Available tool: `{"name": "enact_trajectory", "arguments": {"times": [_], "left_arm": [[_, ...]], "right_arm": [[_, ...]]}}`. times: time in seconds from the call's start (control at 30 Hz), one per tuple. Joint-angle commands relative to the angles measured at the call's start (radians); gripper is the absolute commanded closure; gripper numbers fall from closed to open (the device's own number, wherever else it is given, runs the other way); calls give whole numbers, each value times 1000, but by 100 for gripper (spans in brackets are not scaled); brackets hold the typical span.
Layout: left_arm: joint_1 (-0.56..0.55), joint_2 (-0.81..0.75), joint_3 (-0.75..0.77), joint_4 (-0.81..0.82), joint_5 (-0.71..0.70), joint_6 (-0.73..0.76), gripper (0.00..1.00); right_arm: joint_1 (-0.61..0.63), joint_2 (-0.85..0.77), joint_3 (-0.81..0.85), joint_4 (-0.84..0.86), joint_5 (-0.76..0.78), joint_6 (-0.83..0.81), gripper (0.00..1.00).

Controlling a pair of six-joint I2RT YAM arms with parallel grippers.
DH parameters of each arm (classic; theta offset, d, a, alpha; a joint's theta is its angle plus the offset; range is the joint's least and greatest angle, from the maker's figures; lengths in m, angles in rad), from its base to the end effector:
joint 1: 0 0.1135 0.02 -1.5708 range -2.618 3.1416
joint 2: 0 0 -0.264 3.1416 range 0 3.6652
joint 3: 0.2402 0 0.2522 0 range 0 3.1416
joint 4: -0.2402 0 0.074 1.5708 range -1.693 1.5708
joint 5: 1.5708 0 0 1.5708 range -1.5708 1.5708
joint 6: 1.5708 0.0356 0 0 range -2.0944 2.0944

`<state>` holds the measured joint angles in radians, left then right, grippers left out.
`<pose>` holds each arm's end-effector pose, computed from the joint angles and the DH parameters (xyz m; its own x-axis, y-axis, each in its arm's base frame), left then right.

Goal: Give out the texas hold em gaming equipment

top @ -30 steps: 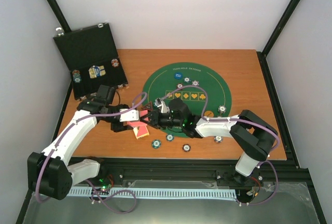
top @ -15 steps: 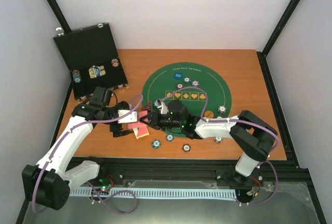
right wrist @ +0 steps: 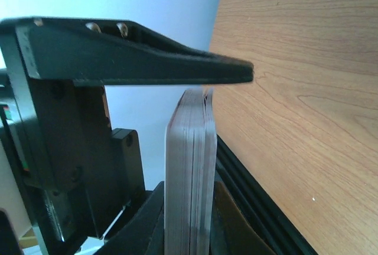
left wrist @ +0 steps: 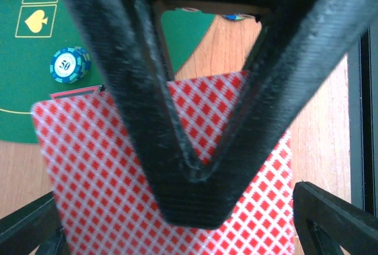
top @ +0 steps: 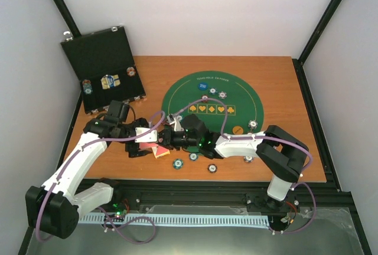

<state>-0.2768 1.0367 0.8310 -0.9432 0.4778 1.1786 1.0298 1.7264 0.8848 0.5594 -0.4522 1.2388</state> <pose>0.1695 -0.0652 0.2531 0.0562 0.8371 -0.5442 0.9729 0.0764 0.2181 0.1776 0.3258 0.2021 -0.9800 0.0201 -0.1980 -0.1862 0.2594 0.9477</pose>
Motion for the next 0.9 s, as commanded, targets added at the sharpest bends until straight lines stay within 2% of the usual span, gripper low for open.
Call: {"name": "enact_trajectory", "arguments": {"times": [0.0,0.23,0.5,0.53,0.57,0.6,0.63,0.67,0.87], "left_arm": [[-9,-42,-10,-11,19,25,6],[-9,-88,-4,8,23,0,27],[-9,-63,14,22,13,-13,44],[-9,-61,18,12,16,-16,42],[-9,-59,17,2,18,-14,29],[-9,-58,13,-1,18,-13,12],[-9,-55,5,-1,19,-12,4],[-9,-54,-3,1,19,-9,1],[-9,-21,-11,2,23,4,1]], "right_arm": [[13,-3,28,31,15,-9,97],[18,10,28,2,20,-8,97],[22,16,35,-20,30,-9,97],[21,16,37,-20,28,-9,97],[21,16,40,-19,27,-10,97],[22,15,45,-19,26,-11,97],[24,15,50,-19,24,-13,97],[25,15,56,-19,22,-15,97],[41,7,81,-28,17,-30,97]]}}
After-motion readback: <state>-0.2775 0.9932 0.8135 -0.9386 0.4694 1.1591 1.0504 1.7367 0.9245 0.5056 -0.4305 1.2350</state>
